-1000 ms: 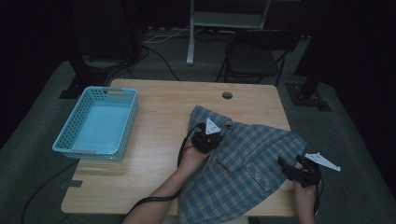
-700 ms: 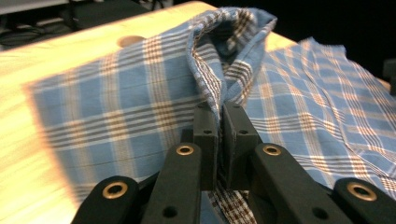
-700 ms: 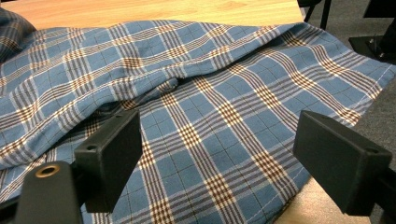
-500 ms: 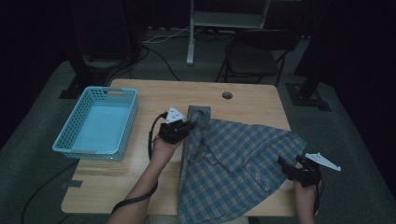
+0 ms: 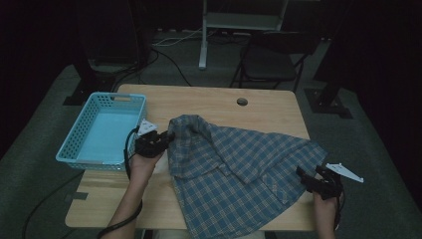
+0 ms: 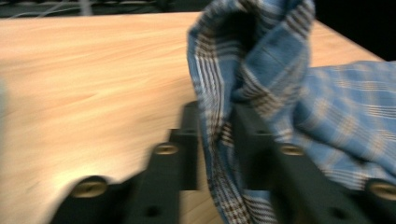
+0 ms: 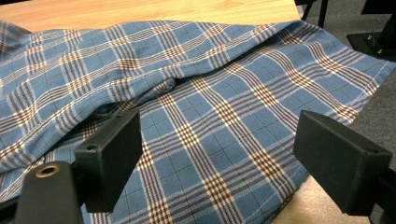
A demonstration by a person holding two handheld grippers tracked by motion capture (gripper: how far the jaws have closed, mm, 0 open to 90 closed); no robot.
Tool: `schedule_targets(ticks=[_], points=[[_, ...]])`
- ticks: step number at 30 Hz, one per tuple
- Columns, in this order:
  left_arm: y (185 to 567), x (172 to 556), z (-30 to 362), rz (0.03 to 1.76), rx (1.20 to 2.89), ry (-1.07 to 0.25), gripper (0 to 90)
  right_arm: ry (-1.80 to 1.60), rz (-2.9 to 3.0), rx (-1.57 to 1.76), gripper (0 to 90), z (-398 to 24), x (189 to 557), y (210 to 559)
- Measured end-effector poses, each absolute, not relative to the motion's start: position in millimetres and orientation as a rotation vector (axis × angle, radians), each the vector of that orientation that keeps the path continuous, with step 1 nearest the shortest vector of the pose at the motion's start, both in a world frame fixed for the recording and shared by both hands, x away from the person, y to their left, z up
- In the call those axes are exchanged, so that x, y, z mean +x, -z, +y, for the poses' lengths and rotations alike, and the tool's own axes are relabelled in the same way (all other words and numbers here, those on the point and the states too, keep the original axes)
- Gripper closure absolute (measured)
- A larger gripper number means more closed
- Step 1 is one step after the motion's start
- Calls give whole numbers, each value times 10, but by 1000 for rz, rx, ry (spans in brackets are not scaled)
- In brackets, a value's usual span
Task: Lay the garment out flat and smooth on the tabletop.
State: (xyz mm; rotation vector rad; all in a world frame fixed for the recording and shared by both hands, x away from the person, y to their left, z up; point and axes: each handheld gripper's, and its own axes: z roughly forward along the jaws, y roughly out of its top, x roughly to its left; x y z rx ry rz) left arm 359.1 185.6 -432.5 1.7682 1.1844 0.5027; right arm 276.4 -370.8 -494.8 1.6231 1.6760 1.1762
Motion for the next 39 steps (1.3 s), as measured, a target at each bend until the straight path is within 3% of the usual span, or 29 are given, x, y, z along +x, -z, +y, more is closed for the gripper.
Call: schedule_targets(ticks=[3,5,8,14,19,24,27,33,39], points=[[4354,3550,1994,1254,1750,-479,510,-1179,1676,1628,151,-3708,2762,4949],[4358,3514,2036,1241,1754,-465,503,-1177,1680,1632,151,-3708,2768,4950],[4314,3429,1955,1254,1801,-629,420,-1174,1678,1639,151,-3713,2770,4950],[4246,3341,1981,1247,1794,-664,412,-1188,1670,1645,151,-3731,2762,4950],[4344,3325,1840,1148,1858,-499,396,-1273,1744,1609,150,-3617,2778,4873],[4452,3315,1509,1011,1952,-400,358,-1286,1924,1457,150,-3234,2850,4685],[4530,3309,1299,941,2012,-359,314,-1316,2044,1351,150,-2956,2876,4601],[4631,3297,1020,863,2072,-309,313,-1289,2267,1149,151,-2450,2885,4579],[4702,3286,805,798,2145,-293,313,-1171,2396,1037,169,-2206,2895,4706]])
